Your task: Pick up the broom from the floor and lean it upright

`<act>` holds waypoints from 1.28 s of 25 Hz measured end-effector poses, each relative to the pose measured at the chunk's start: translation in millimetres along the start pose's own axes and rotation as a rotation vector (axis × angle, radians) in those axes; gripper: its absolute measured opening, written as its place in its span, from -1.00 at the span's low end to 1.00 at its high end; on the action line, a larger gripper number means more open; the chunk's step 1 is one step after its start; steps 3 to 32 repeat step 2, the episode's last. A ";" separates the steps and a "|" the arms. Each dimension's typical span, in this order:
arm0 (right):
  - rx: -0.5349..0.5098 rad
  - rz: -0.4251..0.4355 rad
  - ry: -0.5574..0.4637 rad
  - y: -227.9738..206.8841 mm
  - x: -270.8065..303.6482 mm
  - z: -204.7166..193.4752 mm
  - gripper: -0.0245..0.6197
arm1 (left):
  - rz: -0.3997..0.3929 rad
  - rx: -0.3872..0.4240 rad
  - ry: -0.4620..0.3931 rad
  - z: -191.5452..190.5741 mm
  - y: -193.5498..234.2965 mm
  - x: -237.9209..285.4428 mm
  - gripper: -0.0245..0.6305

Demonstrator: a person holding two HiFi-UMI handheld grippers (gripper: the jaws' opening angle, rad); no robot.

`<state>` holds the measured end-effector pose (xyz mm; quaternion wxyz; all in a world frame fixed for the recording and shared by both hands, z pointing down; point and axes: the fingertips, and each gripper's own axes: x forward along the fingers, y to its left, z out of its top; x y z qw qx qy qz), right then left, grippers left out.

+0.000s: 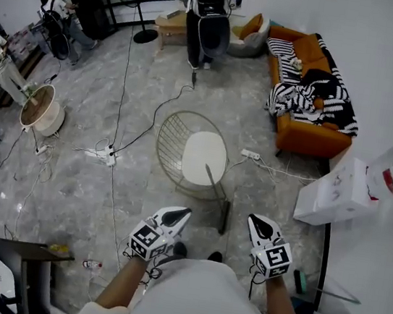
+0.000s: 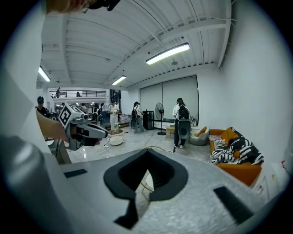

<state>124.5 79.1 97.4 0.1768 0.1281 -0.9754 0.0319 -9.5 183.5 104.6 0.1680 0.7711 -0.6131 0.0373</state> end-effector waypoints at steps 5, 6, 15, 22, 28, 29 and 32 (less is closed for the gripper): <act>0.005 -0.003 -0.001 0.7 1.4 1.8 -0.93 | -0.003 -0.002 -0.001 1.2 2.0 -0.7 -0.89; 0.005 -0.003 -0.001 0.7 1.4 1.8 -0.93 | -0.003 -0.002 -0.001 1.2 2.0 -0.7 -0.89; 0.005 -0.003 -0.001 0.7 1.4 1.8 -0.93 | -0.003 -0.002 -0.001 1.2 2.0 -0.7 -0.89; 0.005 -0.003 -0.001 0.7 1.4 1.8 -0.93 | -0.003 -0.002 -0.001 1.2 2.0 -0.7 -0.89; 0.005 -0.003 -0.001 0.7 1.4 1.8 -0.93 | -0.003 -0.002 -0.001 1.2 2.0 -0.7 -0.89; 0.005 -0.003 -0.001 0.7 1.4 1.8 -0.93 | -0.003 -0.002 -0.001 1.2 2.0 -0.7 -0.89; 0.005 -0.003 -0.001 0.7 1.4 1.8 -0.93 | -0.003 -0.002 -0.001 1.2 2.0 -0.7 -0.89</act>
